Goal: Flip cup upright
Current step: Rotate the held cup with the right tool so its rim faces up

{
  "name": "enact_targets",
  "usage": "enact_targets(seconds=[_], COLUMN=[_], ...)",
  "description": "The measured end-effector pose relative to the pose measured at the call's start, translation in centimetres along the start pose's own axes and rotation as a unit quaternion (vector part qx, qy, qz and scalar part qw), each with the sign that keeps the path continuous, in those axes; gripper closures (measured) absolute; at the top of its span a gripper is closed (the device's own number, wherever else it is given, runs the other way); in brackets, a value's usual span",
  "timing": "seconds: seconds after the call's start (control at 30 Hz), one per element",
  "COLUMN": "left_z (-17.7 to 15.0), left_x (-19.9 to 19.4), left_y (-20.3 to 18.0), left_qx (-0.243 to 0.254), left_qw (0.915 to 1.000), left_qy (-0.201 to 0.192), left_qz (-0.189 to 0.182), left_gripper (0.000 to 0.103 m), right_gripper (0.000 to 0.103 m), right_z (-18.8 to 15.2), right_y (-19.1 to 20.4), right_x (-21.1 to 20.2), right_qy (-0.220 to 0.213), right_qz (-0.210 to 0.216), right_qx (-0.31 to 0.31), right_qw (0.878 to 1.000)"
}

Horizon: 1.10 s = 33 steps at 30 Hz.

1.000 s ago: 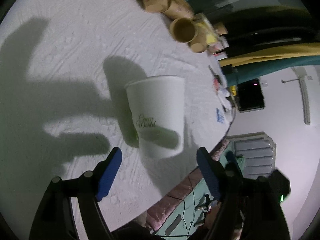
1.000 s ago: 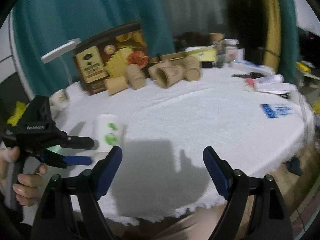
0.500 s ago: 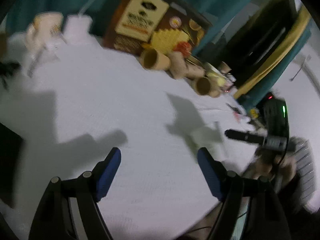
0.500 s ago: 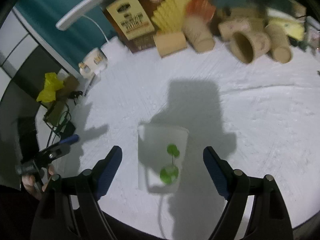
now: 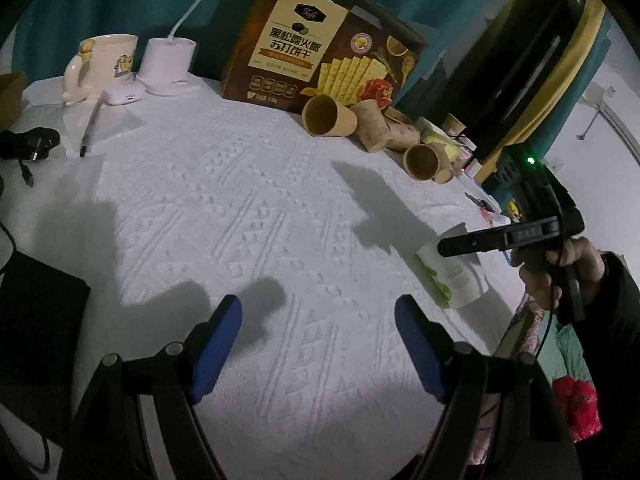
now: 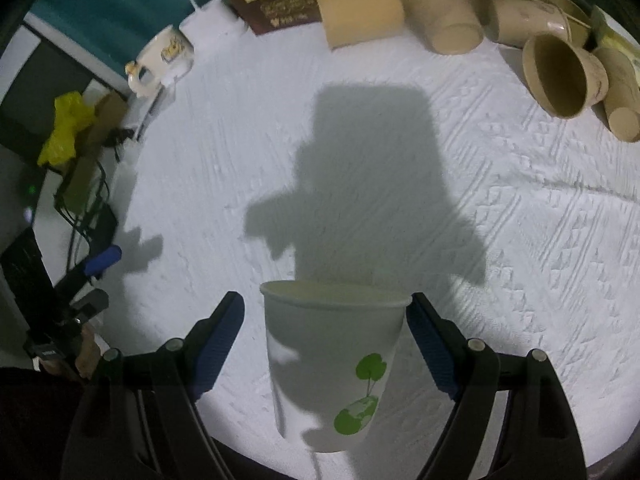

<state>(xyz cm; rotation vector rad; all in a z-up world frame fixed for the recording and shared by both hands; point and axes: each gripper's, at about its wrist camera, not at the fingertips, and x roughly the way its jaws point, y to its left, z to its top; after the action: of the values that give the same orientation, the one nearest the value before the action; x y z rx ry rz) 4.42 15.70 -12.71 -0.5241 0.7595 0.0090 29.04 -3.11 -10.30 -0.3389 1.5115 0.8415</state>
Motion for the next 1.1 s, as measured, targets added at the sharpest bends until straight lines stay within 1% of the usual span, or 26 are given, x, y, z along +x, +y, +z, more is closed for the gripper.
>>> enact_targets(seconds=[0.07, 0.1, 0.13, 0.17, 0.2, 0.37, 0.47, 0.53, 0.6, 0.67, 0.77, 0.83, 0.9, 0.93, 0.97, 1.07, 1.1], left_z=[0.0, -0.1, -0.1, -0.2, -0.2, -0.5, -0.6, -0.6, -0.6, -0.7, -0.8, -0.9, -0.9, -0.9, -0.8, -0.8, -0.8], left_x=[0.2, 0.2, 0.2, 0.2, 0.2, 0.1, -0.1, -0.2, -0.3, -0.4, -0.4, -0.3, -0.3, -0.3, -0.4, -0.5, -0.4], left_y=[0.0, 0.0, -0.1, -0.1, 0.0, 0.1, 0.0, -0.1, -0.2, -0.6, -0.8, -1.1, -1.3, -1.4, -1.6, -2.2, -2.3], left_qx=[0.003, 0.004, 0.004, 0.004, 0.004, -0.004, -0.004, -0.003, -0.002, 0.002, 0.004, 0.007, 0.012, 0.014, 0.017, 0.028, 0.030], left_qw=[1.0000, 1.0000, 0.9999, 0.9999, 0.9999, 0.9997, 0.9998, 0.9998, 0.9998, 0.9998, 0.9998, 0.9998, 0.9998, 0.9998, 0.9998, 0.9996, 0.9995], left_qy=[0.000, 0.001, 0.001, 0.001, 0.001, -0.001, -0.002, -0.004, -0.006, -0.008, -0.006, -0.001, 0.001, 0.001, 0.000, -0.001, 0.000], left_qz=[-0.006, -0.008, -0.010, -0.013, -0.017, -0.022, -0.022, -0.021, -0.021, -0.019, -0.018, -0.018, -0.013, -0.011, -0.008, -0.003, -0.002], left_gripper=[0.024, 0.024, 0.024, 0.024, 0.024, 0.024, 0.024, 0.024, 0.024, 0.024, 0.024, 0.024, 0.024, 0.024, 0.024, 0.024, 0.024], right_gripper=[0.022, 0.024, 0.027, 0.036, 0.039, 0.042, 0.042, 0.042, 0.042, 0.042, 0.042, 0.042, 0.042, 0.042, 0.042, 0.042, 0.042], right_z=[0.1, 0.1, 0.2, 0.3, 0.3, 0.5, 0.6, 0.7, 0.5, -0.3, -2.0, -2.8, -3.5, -3.9, -4.2, -5.6, -6.2], right_y=[0.3, 0.5, 0.7, 0.9, 1.0, 2.1, 2.6, 3.0, 3.4, 3.9, 4.2, 3.9, 3.0, 2.9, 2.9, 3.2, 3.4], right_x=[0.1, 0.1, 0.3, 0.4, 0.5, 0.5, -0.2, -1.2, -2.4, -3.2, -3.3, -2.8, -2.5, -2.5, -2.6, -3.2, -3.3], right_qy=[0.011, 0.017, 0.022, 0.029, 0.033, 0.029, 0.010, -0.020, -0.068, -0.128, -0.198, -0.225, -0.244, -0.257, -0.267, -0.309, -0.327], right_qz=[-0.012, -0.018, -0.024, -0.030, -0.034, -0.040, -0.046, -0.050, -0.057, -0.078, -0.107, -0.116, -0.101, -0.100, -0.102, -0.126, -0.145], right_qx=[-0.010, -0.015, -0.020, -0.024, -0.029, -0.046, -0.051, -0.054, -0.061, -0.066, -0.061, -0.045, 0.002, 0.013, 0.015, 0.001, -0.009], right_qw=[1.000, 1.000, 0.999, 0.999, 0.998, 0.998, 0.998, 0.997, 0.994, 0.986, 0.972, 0.967, 0.964, 0.961, 0.958, 0.943, 0.934])
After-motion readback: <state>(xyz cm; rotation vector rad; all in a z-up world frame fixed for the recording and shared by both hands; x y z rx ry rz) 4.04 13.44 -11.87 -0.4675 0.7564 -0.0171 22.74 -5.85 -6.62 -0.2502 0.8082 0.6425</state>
